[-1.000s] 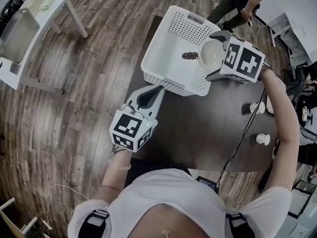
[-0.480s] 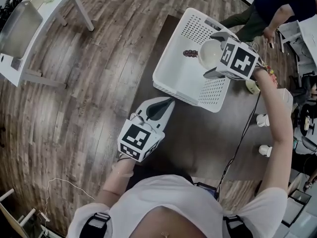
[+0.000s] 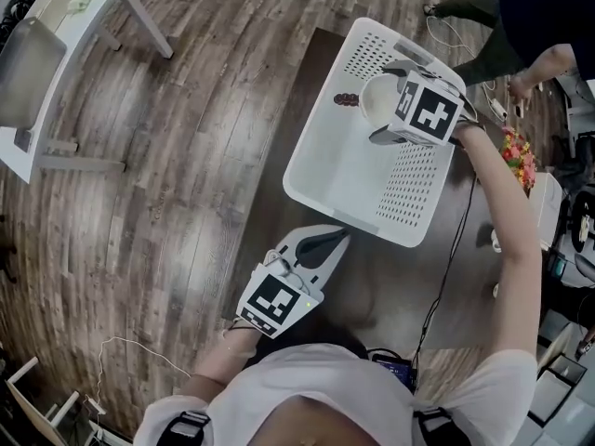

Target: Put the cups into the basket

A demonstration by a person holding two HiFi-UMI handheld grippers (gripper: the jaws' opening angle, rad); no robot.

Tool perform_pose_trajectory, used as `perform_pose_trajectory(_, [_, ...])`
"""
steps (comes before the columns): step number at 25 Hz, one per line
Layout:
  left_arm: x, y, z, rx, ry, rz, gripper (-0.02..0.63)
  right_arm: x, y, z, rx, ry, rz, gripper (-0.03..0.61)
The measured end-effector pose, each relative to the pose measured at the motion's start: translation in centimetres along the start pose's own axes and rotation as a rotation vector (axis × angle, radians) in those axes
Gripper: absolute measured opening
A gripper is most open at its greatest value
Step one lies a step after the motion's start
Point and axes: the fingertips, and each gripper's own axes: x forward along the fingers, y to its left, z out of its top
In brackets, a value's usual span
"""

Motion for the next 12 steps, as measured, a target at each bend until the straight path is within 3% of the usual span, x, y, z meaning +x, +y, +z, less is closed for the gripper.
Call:
perform_pose_trajectory(4, [-0.1,1.2,0.0,0.0,-0.037,0.023,0.012,2.9,-1.4,-0.1,0.02,-0.01,0.013,0.563])
perform_pose_trajectory(7, [-0.5,2.3,0.6,-0.051,-0.071,0.066,0.012,5.2,-1.9,-0.4,0.012,-0.006,0.028,0.563])
perform_pose_trajectory(12, [-0.6,2.7,0.4,-0.036,-0.07,0.076,0.012,8.2,-2.3,-1.6,0.0,0.0,0.047,0.563])
